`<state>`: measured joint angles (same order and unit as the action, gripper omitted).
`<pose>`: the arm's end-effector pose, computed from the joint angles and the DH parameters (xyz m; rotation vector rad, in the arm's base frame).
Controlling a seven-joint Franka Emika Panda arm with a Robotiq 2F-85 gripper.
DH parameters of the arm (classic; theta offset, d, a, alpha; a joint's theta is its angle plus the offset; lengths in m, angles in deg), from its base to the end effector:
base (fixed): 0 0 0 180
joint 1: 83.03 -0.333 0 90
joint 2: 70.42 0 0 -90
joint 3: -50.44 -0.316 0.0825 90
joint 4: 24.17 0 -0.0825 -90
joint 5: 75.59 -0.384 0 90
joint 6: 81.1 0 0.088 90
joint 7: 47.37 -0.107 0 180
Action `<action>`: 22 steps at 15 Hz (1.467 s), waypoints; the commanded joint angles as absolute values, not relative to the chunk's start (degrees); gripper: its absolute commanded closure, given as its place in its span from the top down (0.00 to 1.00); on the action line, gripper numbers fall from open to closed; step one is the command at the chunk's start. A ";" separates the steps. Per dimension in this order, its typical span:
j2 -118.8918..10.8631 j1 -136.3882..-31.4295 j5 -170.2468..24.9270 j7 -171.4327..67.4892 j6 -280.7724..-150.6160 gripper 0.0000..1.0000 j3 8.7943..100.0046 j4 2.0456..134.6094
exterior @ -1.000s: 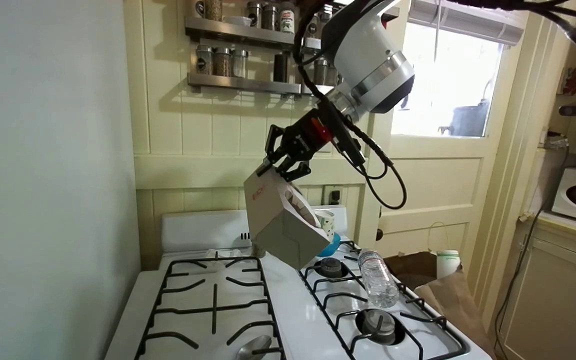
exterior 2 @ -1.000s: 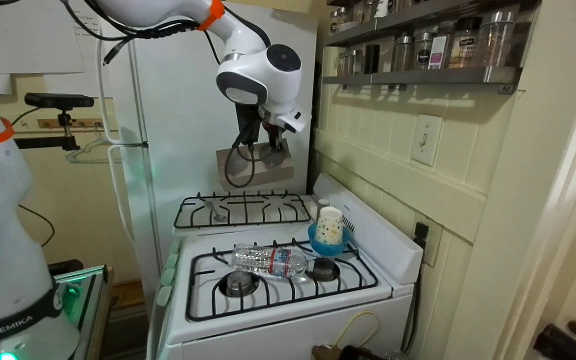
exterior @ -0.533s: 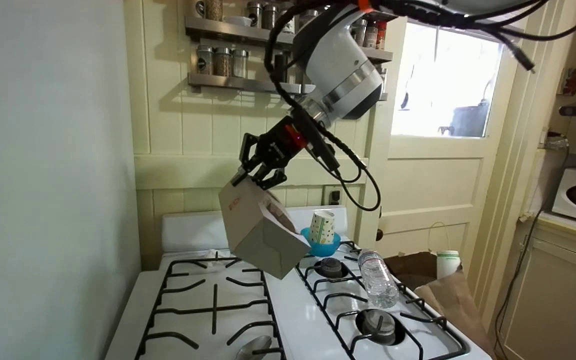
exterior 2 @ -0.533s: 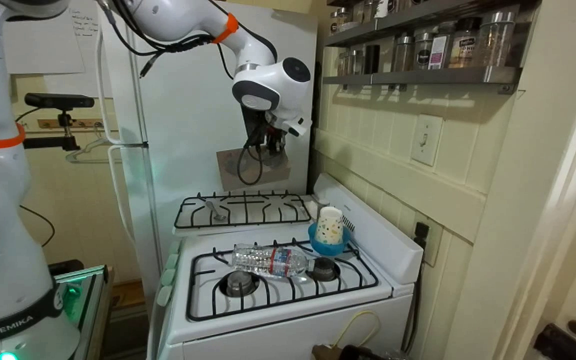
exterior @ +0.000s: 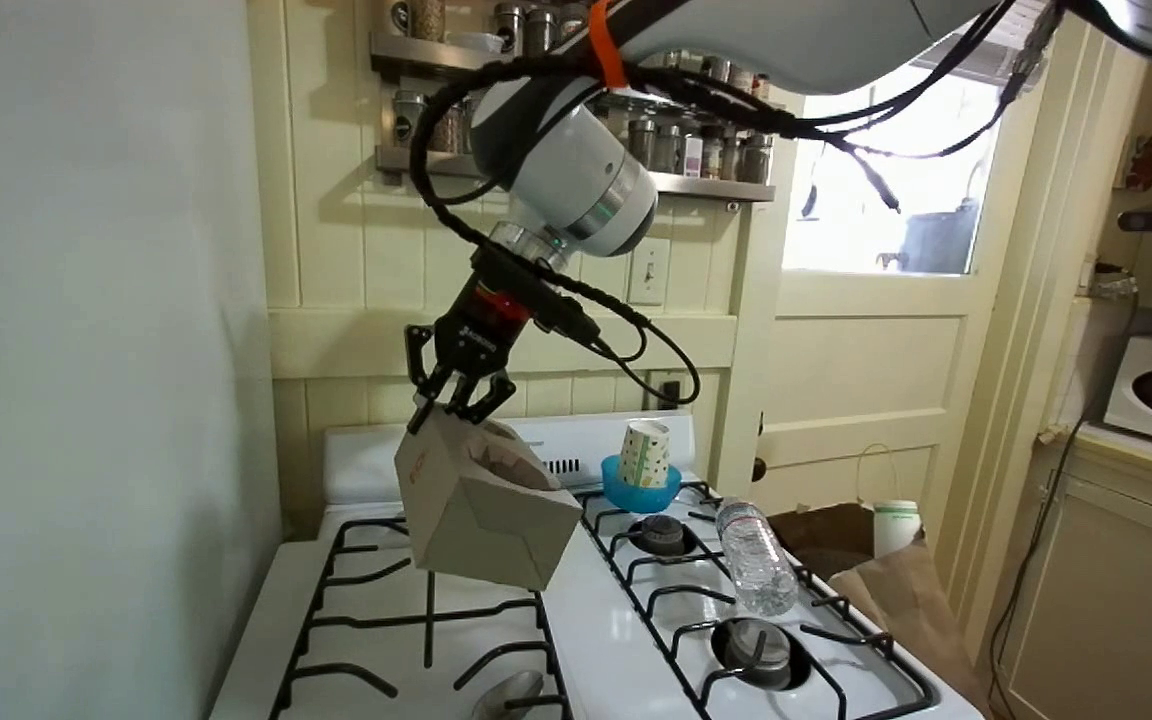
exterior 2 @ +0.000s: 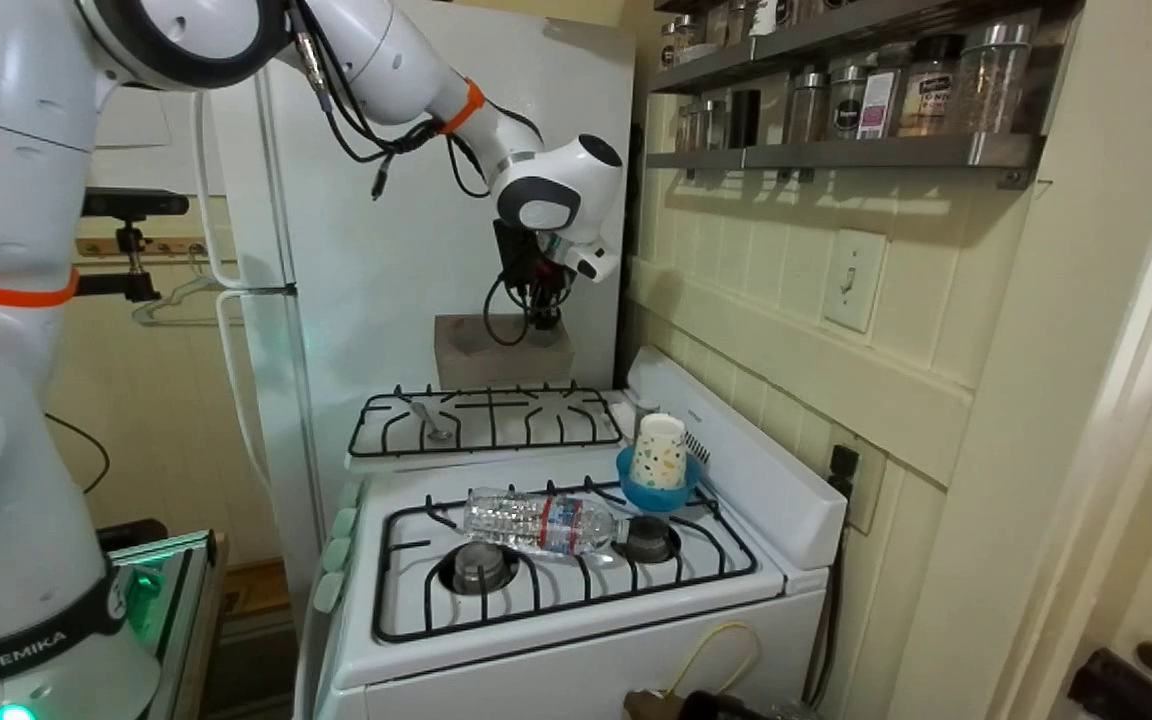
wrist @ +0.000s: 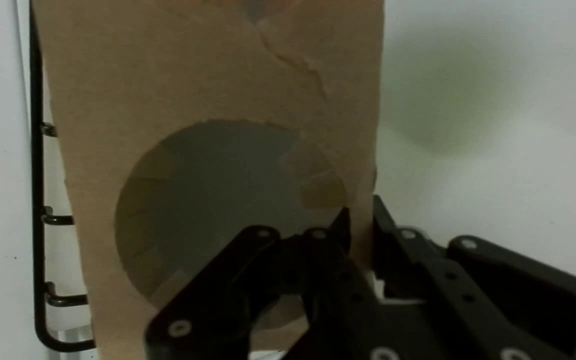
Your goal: Shift the cup holder to the left
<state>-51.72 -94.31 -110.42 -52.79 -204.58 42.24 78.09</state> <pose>0.6051 0.2311 0.3853 -2.5835 0.1239 0.1075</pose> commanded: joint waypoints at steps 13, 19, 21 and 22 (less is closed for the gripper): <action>-49.64 -96.26 -101.34 -70.04 -203.41 0.02 41.02 74.98; -49.76 -96.39 -98.22 -73.72 -202.82 0.37 41.57 75.13; -49.73 -96.39 -97.61 -74.16 -202.85 0.51 41.60 75.02; -49.68 -96.38 -97.32 -74.35 -202.69 0.59 41.60 74.87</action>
